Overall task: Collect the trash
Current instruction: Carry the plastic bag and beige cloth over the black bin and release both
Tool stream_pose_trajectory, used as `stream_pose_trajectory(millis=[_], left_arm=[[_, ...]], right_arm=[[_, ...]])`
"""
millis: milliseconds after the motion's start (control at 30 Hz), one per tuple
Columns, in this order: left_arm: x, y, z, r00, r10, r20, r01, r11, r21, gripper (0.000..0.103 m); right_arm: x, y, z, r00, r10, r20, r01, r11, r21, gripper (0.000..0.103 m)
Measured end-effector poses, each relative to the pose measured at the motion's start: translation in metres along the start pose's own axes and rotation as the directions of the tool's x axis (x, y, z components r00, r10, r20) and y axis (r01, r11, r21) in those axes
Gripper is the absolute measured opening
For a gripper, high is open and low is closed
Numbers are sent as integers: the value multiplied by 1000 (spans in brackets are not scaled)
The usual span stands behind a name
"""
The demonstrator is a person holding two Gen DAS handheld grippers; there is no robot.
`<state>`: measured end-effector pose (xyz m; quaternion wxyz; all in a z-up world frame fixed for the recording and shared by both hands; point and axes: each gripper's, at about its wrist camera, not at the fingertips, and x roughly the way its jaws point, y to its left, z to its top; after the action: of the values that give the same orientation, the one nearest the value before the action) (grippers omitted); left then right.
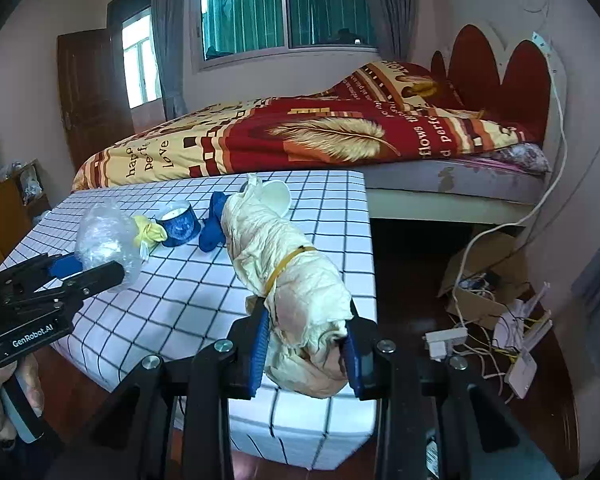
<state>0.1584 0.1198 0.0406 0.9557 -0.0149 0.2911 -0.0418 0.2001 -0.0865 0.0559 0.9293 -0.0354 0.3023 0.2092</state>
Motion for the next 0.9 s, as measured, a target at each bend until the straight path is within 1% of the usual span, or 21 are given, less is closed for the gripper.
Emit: stream_pose_trajectory(millis=[300,533,733,900], left_arm=[[-1,-46,-8,998,-60,-14,60,997,53,50],[1,-79,-11,995,-95,-24,96,990,99,50],[5,-108,-13,992,-118,-38,122,983,138,50],[10,-128,-18,989,-141,-48,146,977,157,50]], right_arm=[[-36,-37,-24,998,-62,2,62,998,27,34],[-62,-75,-44,993,-121,0,121,991,61,34],[-73,-109,-64,987,-160,-14,160,980,115,34],[-80,-129,-76,981,-192,-23,194,971,142,34]])
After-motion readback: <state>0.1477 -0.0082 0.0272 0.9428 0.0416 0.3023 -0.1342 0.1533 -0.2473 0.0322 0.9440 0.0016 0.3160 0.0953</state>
